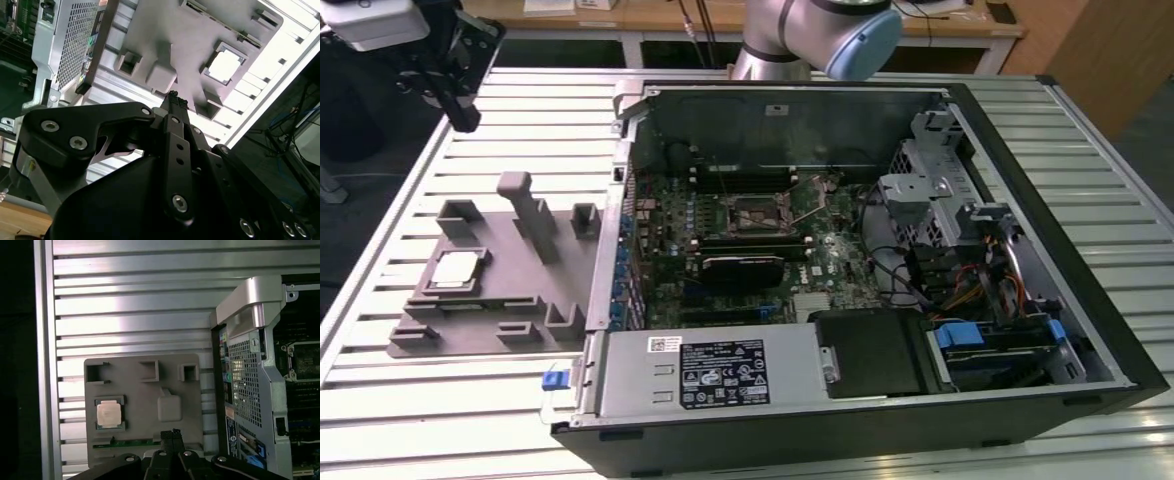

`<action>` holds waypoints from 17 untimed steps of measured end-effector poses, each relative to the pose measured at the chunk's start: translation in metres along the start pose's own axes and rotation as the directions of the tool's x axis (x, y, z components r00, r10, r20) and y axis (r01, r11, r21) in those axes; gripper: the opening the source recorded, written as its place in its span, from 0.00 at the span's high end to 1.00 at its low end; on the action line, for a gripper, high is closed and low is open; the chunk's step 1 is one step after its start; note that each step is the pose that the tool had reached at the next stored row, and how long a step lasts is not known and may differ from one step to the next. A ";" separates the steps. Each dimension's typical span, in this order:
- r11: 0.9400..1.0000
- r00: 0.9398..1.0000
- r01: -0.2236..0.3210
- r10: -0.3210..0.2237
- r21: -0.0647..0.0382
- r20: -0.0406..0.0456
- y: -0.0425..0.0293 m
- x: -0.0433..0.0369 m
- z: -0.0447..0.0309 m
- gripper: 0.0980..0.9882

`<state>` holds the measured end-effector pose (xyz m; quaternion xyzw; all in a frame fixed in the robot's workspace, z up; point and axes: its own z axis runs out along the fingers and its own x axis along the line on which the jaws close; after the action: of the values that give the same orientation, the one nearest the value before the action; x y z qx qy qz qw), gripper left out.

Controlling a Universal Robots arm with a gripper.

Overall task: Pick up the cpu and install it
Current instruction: 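Reach for the cpu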

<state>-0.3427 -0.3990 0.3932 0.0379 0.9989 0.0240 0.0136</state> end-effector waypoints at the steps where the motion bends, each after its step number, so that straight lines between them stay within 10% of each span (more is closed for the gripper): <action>1: 1.000 1.000 0.000 0.000 0.000 0.000 -0.0001 0.0015 0.0001 0.99; 17: 1.000 1.000 -0.003 0.003 0.000 0.000 -0.0049 0.0209 0.0110 0.99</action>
<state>-0.3636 -0.4018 0.3815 0.0397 0.9988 0.0240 0.0137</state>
